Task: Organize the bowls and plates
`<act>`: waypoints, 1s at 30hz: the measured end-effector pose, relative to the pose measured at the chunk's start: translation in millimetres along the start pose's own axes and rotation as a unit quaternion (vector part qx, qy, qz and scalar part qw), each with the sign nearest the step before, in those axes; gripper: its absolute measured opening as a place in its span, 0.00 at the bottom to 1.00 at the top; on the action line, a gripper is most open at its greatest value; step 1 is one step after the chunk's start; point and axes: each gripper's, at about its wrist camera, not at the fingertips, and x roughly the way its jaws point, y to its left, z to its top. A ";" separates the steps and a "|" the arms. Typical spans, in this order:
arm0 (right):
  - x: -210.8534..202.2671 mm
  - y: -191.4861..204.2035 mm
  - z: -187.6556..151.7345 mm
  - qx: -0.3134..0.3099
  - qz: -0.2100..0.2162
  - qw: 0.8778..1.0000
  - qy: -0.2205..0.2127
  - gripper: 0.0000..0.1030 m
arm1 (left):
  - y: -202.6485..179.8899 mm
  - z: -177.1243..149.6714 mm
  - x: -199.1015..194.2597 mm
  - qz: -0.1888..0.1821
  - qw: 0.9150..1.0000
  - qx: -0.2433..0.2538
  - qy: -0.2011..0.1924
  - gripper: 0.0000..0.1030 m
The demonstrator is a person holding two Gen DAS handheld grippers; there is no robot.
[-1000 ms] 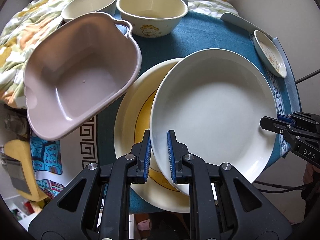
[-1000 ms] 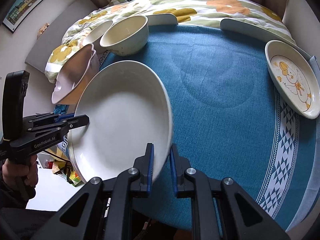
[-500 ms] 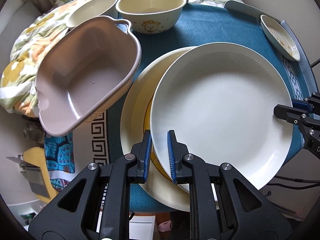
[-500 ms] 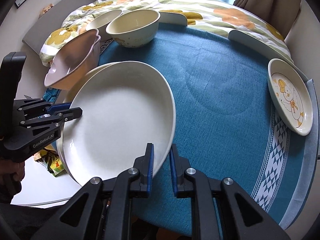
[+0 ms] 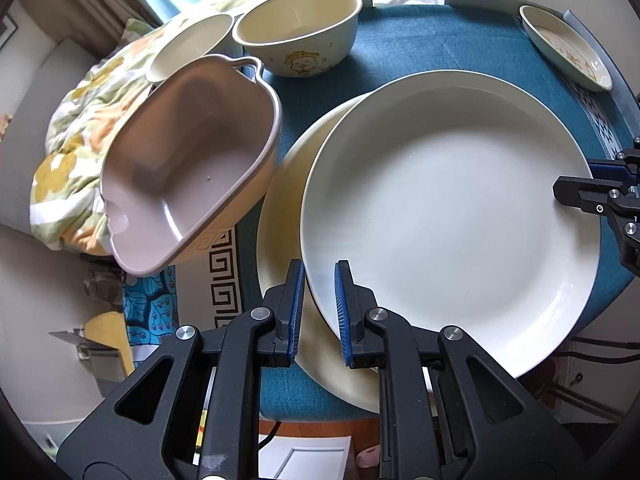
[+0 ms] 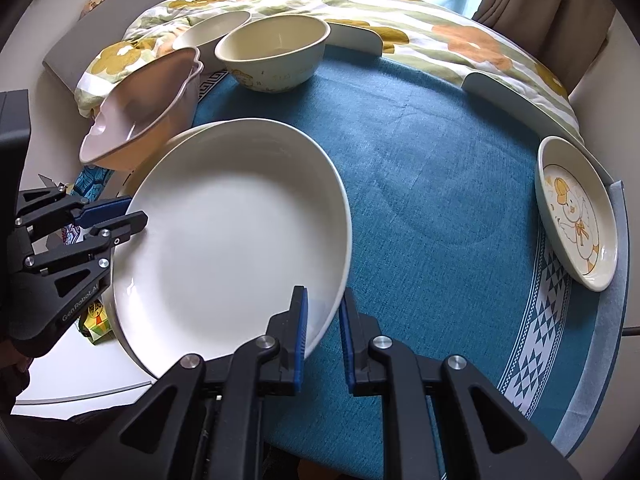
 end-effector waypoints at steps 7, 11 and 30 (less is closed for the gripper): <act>4.4 6.6 3.2 -0.016 -0.010 1.000 0.001 0.14 | 3.4 -4.0 -4.8 0.006 1.000 0.001 -0.003 0.13; 4.9 10.4 3.6 -0.029 -0.023 0.999 0.001 0.15 | 3.7 -5.9 -6.8 0.007 1.000 0.003 -0.005 0.13; 2.4 11.3 5.3 -0.025 -0.024 0.999 -0.003 0.16 | 0.4 -8.6 -16.3 -0.015 1.000 -0.002 -0.013 0.13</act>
